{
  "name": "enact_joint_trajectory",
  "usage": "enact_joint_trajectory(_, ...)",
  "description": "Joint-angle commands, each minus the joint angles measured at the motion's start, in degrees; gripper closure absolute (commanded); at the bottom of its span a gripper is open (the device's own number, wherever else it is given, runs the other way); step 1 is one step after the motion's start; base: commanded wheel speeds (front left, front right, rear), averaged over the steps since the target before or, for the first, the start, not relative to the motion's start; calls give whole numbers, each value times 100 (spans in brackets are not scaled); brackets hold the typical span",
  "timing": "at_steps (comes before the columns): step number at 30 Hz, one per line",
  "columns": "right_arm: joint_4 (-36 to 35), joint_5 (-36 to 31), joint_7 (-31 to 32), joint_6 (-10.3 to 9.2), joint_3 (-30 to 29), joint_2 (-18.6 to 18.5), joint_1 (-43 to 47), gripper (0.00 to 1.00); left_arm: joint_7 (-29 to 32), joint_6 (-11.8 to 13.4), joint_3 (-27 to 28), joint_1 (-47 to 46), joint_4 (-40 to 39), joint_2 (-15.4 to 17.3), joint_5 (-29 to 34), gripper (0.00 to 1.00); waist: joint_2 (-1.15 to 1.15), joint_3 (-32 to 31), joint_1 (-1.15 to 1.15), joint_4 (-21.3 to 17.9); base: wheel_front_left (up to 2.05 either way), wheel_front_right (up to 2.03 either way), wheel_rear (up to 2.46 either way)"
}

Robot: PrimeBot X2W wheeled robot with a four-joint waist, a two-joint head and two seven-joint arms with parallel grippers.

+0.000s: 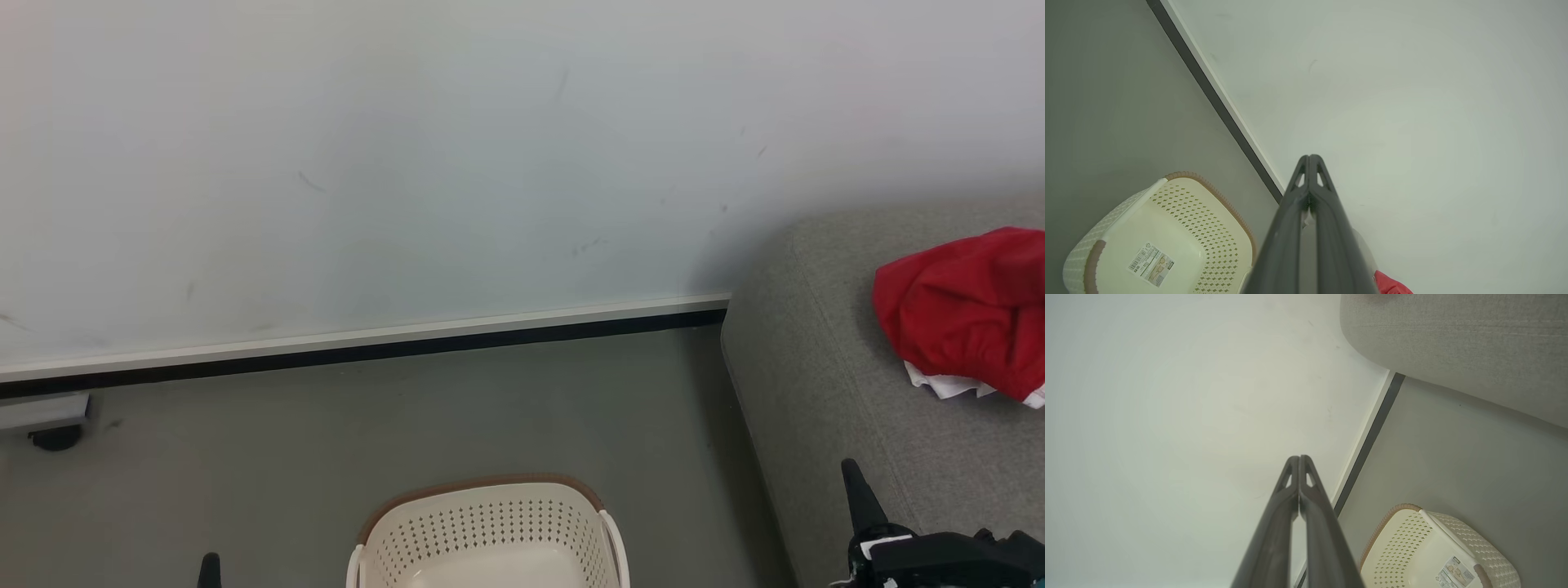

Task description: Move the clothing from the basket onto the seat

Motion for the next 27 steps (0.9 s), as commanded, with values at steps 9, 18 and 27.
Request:
enact_joint_trajectory(9,55,515,167,2,-177,48,-234,100,114,-44,45,-173,50,6,-564,100,0,45,0,17,0,0,0)
enact_joint_trajectory(18,122,925,315,2,-326,88,-329,100,205,-64,70,-275,109,5,-1005,100,0,90,0,33,0,0,0)
enact_joint_trajectory(27,207,1334,468,2,-482,136,-428,100,306,-83,98,-357,167,5,-1471,100,0,140,0,51,0,0,0)
